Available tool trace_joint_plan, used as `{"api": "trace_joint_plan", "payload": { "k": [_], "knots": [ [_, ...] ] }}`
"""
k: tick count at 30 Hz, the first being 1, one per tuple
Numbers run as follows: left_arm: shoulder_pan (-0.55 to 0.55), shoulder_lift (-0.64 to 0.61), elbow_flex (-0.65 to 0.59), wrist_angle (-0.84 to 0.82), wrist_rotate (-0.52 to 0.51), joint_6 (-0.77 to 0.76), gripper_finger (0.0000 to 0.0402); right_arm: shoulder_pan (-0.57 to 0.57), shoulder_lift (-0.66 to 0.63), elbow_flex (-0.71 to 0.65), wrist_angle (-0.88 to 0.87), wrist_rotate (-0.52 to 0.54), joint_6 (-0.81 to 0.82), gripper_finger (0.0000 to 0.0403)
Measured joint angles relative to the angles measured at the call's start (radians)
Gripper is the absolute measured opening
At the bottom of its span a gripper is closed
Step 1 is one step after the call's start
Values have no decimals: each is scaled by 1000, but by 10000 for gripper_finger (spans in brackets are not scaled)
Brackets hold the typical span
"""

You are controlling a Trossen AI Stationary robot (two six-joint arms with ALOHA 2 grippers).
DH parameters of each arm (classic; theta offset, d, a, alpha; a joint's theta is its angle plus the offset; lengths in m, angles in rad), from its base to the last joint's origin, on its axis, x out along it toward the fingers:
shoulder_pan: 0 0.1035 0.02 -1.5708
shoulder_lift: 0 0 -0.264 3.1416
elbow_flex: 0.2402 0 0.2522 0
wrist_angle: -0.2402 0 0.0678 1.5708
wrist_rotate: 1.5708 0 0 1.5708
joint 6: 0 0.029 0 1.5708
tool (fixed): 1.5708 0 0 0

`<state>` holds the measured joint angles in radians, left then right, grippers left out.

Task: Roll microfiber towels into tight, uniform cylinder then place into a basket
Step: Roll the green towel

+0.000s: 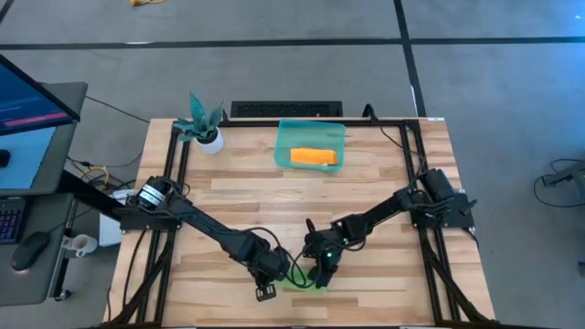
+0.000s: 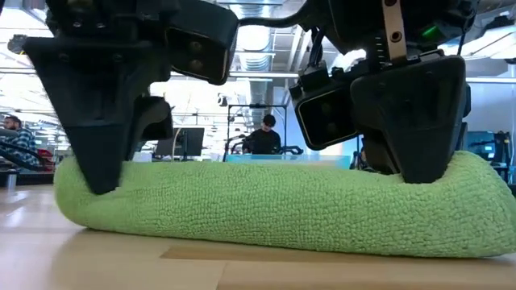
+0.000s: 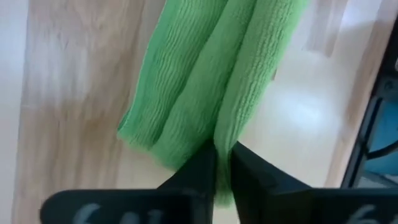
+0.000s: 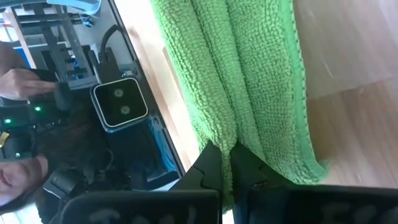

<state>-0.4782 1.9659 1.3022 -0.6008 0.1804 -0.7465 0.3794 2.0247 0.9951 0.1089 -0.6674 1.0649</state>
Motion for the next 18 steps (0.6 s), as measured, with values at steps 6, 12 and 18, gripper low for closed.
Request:
{"api": "trace_joint_plan", "payload": {
  "k": [6, 12, 18],
  "knots": [
    [-2, 0, -6, -58, 4, 31, 104, 1, 0, 0, -5, -11, -8, 26],
    [5, -6, -3, -179, -69, 52, 154, 1, 0, 0, -7, -7, -14, 19],
    [-61, -104, -2, -196, -256, 78, 149, 1, 0, 0, -8, 0, -15, 24]
  ]
}}
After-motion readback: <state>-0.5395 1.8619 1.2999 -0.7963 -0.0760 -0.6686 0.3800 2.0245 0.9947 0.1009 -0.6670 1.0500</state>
